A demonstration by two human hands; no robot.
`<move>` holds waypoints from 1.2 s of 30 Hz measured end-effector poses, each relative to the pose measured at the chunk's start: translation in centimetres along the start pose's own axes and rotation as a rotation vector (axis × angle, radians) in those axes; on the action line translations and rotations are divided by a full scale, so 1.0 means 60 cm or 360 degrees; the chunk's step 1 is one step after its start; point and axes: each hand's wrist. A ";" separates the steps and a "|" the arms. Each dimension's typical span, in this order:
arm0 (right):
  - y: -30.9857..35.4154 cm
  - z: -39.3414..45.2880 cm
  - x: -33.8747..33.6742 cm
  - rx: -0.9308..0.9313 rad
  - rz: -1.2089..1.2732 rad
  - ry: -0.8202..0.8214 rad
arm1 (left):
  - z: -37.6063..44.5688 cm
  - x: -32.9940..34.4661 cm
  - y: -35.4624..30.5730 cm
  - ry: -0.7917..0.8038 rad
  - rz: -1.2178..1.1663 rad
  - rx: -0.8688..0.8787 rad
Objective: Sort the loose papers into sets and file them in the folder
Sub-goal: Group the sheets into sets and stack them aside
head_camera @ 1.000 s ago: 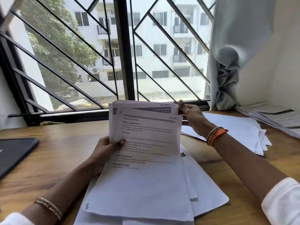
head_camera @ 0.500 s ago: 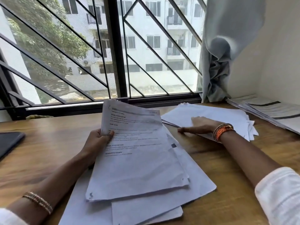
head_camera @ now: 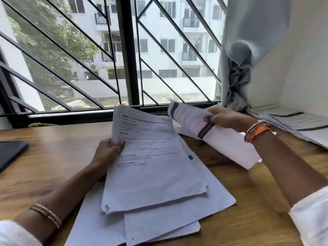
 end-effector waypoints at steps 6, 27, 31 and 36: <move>0.046 -0.014 0.011 -0.0275 0.1429 -0.0071 | -0.009 0.001 0.000 0.0016 -0.0147 0.0046; 0.028 -0.008 0.082 0.0196 0.0938 -0.0019 | -0.014 0.008 0.000 0.0042 -0.0373 0.0107; 0.019 -0.003 0.082 0.0233 0.0924 -0.0005 | -0.012 0.006 0.002 0.0048 -0.0387 0.0115; 0.007 0.011 0.064 0.0283 0.0765 -0.0853 | -0.004 0.001 -0.005 -0.0123 -0.0423 0.0226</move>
Point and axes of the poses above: each hand's wrist, its own z-axis towards the middle knuckle, its own x-axis out of the palm, y = z × x, and after that the axes turned 11 degrees about -z, right-handed
